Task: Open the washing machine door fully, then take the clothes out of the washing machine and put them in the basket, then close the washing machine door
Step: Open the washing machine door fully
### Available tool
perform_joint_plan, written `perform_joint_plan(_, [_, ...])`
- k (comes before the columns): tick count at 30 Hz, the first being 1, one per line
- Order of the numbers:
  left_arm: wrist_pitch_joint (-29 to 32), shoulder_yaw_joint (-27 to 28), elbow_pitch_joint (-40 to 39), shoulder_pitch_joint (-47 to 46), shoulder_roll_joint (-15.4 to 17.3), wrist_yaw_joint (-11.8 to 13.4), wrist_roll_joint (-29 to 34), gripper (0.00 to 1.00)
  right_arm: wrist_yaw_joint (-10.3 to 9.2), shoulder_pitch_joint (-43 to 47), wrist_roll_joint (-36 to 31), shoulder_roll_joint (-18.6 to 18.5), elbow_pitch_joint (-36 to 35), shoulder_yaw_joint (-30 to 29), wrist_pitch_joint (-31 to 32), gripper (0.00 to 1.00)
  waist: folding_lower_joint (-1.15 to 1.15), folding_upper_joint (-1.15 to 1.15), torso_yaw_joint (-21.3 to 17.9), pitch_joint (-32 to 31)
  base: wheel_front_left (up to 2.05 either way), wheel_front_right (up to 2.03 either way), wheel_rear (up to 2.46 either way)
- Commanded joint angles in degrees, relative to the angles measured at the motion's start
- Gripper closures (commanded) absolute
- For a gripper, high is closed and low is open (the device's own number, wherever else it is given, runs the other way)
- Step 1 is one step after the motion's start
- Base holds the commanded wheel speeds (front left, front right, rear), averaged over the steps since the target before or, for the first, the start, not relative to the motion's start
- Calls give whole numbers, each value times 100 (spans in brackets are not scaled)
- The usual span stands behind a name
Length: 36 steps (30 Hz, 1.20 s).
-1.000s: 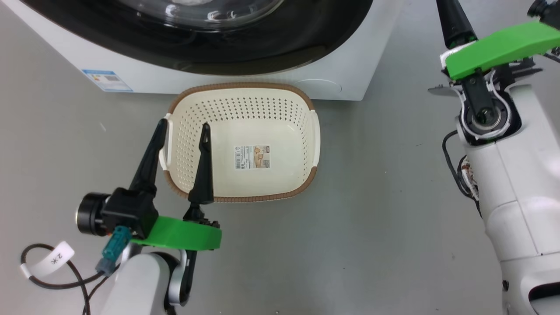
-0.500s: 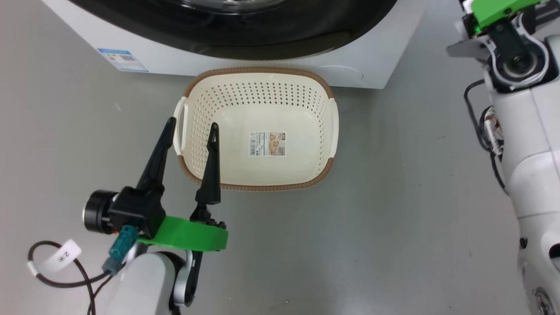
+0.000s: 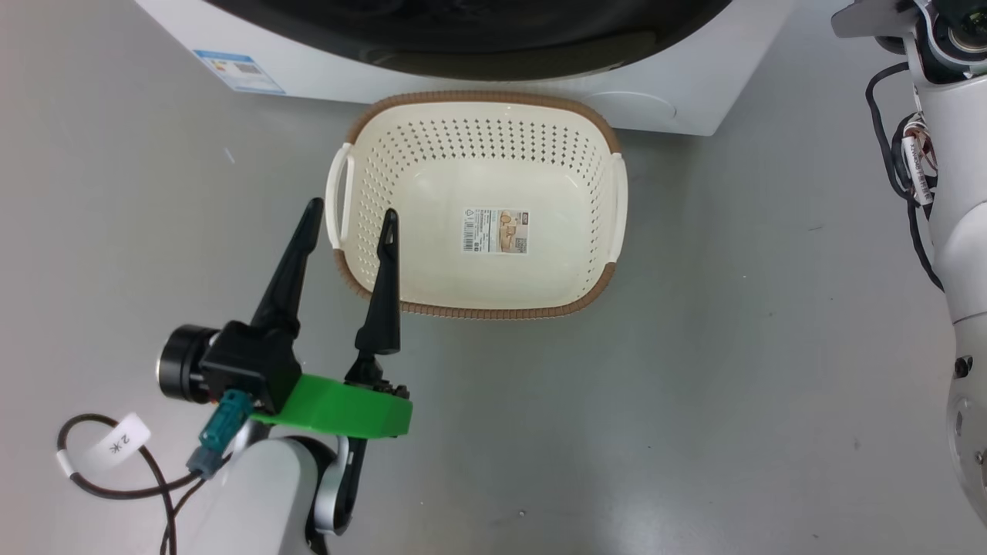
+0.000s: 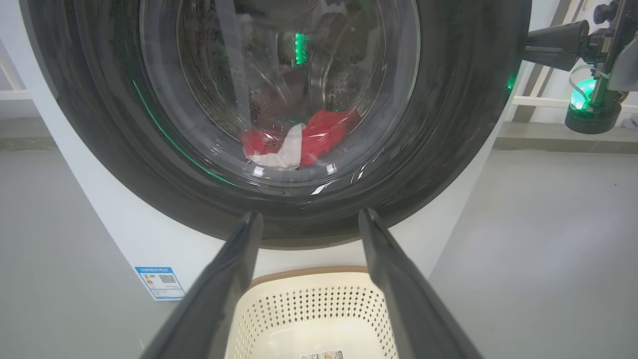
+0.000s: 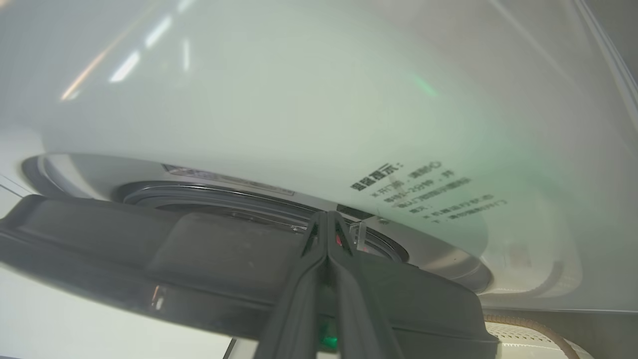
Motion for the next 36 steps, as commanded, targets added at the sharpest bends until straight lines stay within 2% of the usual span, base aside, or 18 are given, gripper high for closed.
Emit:
perform_joint_plan(1, [-51, 133, -161, -104, 72, 49, -63, 0, 3, -171, -79, 123, -103, 43, 55, 100, 0, 0, 57, 54, 0, 0, 0])
perform_joint_plan(19, [-51, 150, -130, -111, 72, 98, -126, 0, 3, -260, -5, 244, -114, 64, 728, 100, 0, 0, 126, 31, 0, 0, 0])
perform_joint_plan(36, [-51, 267, -118, -67, 72, 93, -94, 0, 3, 225, 104, 358, -508, 132, 1163, 100, 0, 0, -32, -138, 0, 0, 0])
